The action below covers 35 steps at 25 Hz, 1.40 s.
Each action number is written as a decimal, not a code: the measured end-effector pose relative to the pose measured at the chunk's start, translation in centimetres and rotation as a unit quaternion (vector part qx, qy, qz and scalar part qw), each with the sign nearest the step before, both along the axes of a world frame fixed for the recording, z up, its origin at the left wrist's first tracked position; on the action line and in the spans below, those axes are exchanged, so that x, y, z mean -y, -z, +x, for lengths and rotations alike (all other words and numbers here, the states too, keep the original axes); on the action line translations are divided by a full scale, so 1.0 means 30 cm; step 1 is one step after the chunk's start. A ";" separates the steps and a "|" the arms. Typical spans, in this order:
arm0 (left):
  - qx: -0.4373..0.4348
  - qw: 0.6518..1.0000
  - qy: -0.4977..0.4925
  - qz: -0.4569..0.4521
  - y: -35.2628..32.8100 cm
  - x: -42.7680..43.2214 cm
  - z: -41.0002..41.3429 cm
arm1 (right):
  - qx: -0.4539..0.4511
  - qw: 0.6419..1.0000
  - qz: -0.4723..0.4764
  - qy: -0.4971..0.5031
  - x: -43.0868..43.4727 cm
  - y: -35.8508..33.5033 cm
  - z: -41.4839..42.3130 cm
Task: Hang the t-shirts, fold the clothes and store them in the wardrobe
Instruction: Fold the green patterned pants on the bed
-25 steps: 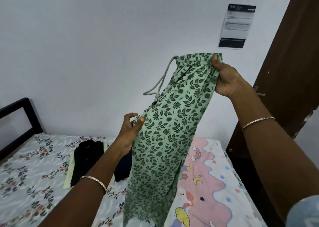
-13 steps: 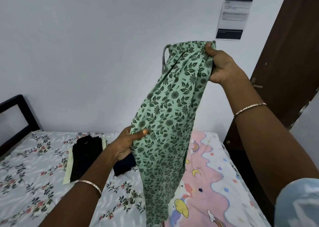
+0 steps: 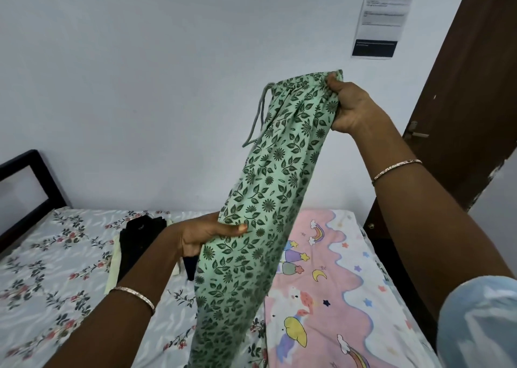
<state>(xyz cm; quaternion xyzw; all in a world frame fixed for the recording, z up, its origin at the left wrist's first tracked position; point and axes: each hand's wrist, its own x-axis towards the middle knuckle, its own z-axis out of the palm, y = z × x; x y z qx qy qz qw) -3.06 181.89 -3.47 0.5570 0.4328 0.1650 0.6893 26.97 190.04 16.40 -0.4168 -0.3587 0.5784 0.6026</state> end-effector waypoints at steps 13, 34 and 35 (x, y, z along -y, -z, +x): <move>0.434 0.882 -0.181 -0.012 -0.208 0.087 0.062 | 0.015 0.983 -0.112 -0.142 0.042 0.398 -0.119; 0.419 0.867 -0.265 -0.038 -0.198 0.031 -0.034 | -0.086 0.940 -0.185 -0.273 0.215 0.770 -0.354; 0.418 0.868 -0.265 -0.035 -0.200 0.031 -0.044 | -0.106 0.945 -0.186 -0.248 0.209 0.767 -0.363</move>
